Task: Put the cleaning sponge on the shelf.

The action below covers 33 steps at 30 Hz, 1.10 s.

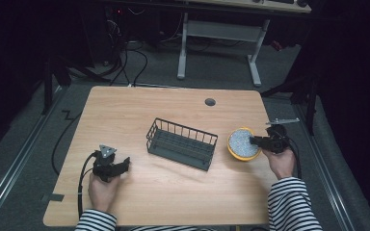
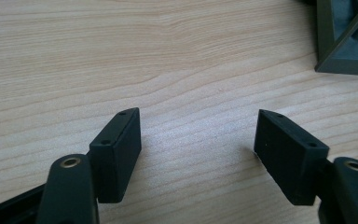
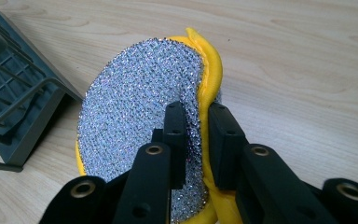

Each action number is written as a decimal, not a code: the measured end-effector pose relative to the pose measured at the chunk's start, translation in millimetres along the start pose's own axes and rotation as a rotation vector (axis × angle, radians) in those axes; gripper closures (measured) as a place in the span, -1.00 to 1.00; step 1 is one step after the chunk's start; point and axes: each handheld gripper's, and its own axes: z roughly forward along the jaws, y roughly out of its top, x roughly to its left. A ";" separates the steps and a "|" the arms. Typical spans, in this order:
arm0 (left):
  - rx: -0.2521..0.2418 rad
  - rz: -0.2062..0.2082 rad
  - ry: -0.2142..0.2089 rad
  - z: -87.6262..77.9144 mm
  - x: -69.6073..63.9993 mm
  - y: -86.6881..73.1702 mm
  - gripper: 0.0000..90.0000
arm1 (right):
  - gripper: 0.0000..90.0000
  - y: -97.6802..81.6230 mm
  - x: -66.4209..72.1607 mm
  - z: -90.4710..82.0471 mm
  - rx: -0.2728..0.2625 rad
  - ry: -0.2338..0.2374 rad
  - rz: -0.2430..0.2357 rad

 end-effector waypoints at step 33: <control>-0.001 -0.002 -0.002 0.0 0.2 0.0 -0.29 | 0.76 42.9 37.7 -39.6 -0.080 0.014 -0.125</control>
